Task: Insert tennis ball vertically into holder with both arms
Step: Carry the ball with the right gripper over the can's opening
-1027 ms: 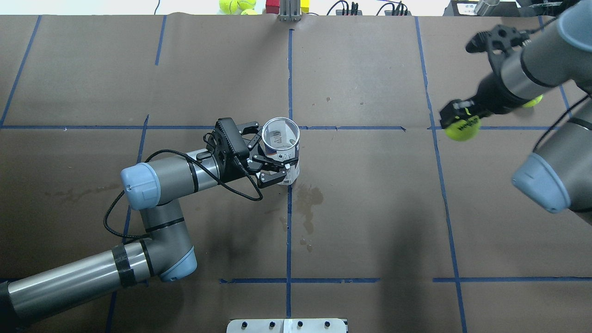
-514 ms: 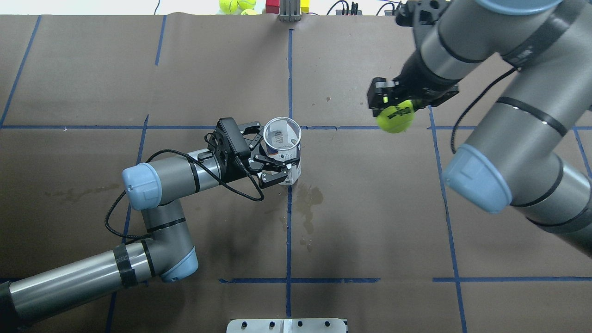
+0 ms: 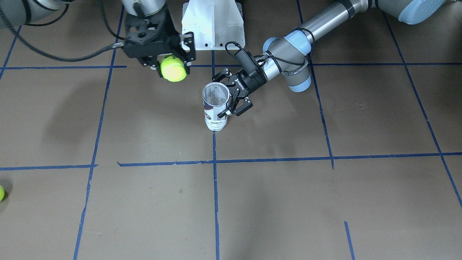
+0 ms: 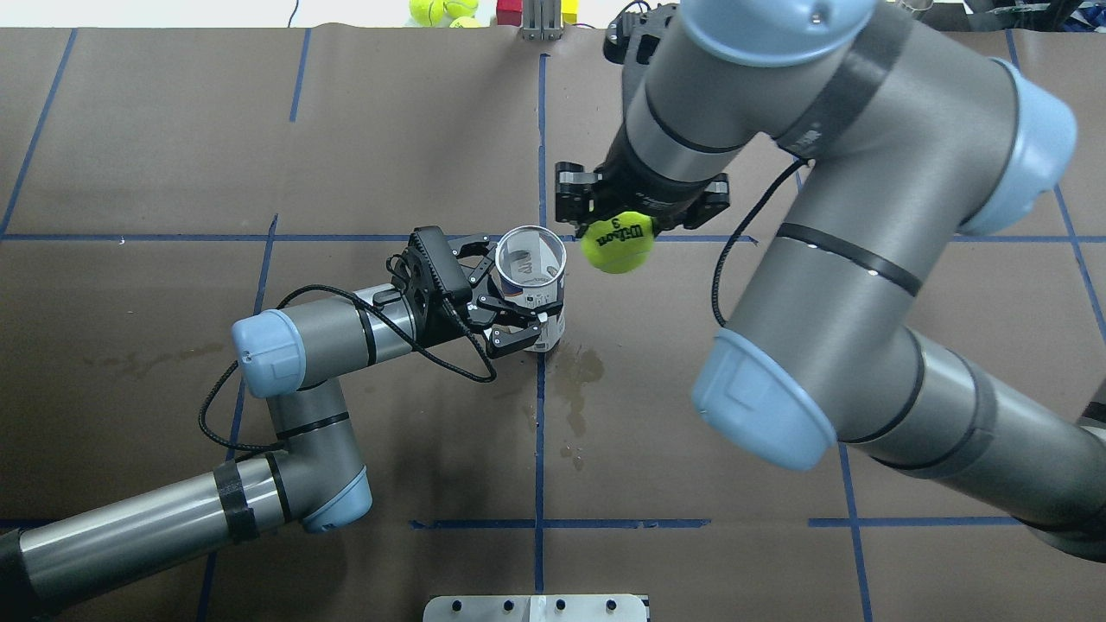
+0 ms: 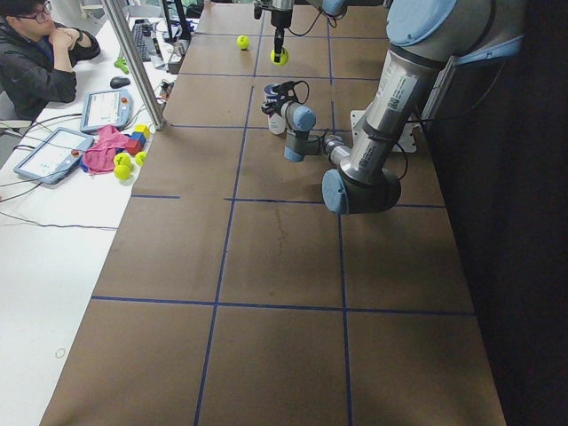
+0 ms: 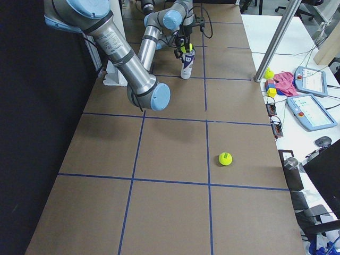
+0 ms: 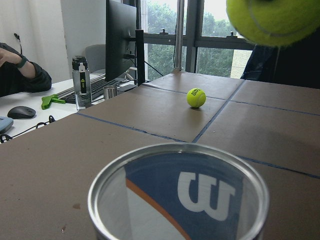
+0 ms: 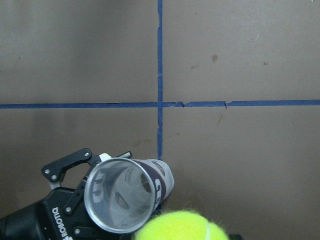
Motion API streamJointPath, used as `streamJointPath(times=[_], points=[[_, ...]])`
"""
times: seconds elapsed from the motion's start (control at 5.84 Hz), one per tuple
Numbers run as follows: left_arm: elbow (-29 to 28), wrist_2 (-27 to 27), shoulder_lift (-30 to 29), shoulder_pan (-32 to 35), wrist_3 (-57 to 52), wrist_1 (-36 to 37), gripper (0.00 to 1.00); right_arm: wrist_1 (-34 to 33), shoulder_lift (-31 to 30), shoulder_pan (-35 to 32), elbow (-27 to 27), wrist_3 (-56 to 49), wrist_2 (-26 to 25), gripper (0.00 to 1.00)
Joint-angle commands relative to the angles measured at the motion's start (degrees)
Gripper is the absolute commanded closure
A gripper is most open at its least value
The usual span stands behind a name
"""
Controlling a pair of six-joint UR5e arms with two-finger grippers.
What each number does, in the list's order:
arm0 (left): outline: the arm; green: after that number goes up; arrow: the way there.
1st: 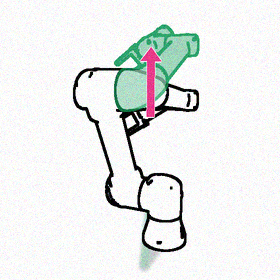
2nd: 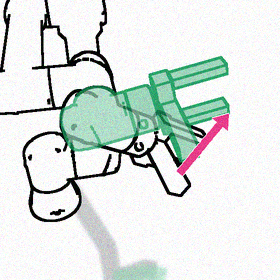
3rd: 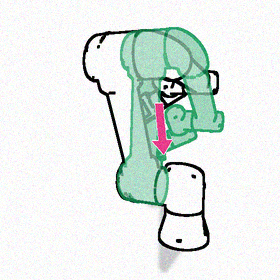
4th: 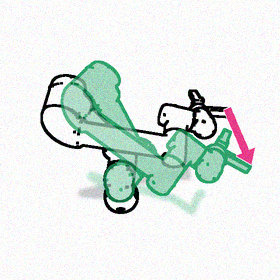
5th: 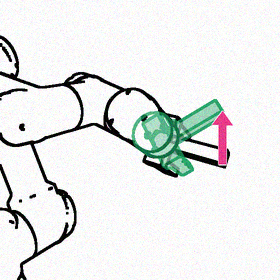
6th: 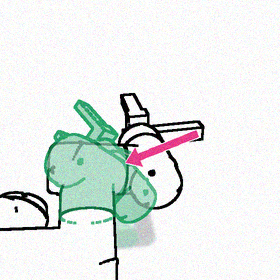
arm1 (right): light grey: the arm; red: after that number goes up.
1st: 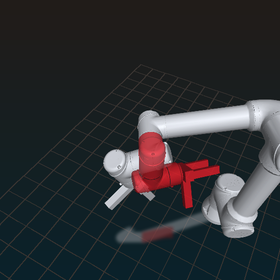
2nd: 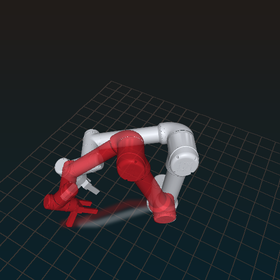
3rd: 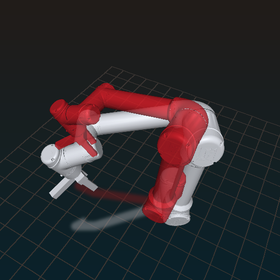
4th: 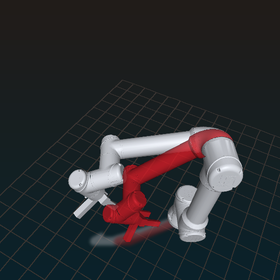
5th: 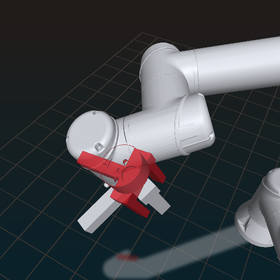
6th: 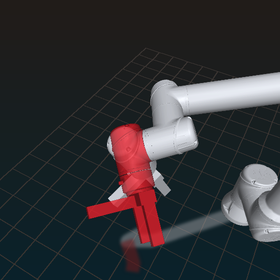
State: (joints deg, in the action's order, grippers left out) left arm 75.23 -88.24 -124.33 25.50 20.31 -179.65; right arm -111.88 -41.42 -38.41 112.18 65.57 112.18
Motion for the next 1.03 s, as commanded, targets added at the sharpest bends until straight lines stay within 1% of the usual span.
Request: streamJointPath(times=[0.0, 0.34, 0.51, 0.68, 0.86], points=[[0.0, 0.0, 0.0, -0.1, 0.0, 0.0, 0.15, -0.1, 4.7, 2.4, -4.8, 1.2, -3.0, 0.63], [0.0, 0.0, 0.0, -0.2, 0.0, 0.0, 0.15, 0.3, 8.7, 2.4, -10.6, 1.1, -3.3, 0.63], [0.0, 0.0, 0.0, -0.3, 0.0, -0.1, 0.15, 0.5, 9.1, 2.4, -11.8, 0.9, -3.5, 0.63], [0.0, 0.0, 0.0, -0.3, 0.0, -0.1, 0.15, 0.5, 9.1, 2.4, -11.8, 0.5, -4.0, 0.63], [0.0, 0.0, 0.1, -0.3, 0.0, -0.1, 0.15, 0.5, 9.0, 2.4, -11.8, 0.4, -4.0, 0.60]])
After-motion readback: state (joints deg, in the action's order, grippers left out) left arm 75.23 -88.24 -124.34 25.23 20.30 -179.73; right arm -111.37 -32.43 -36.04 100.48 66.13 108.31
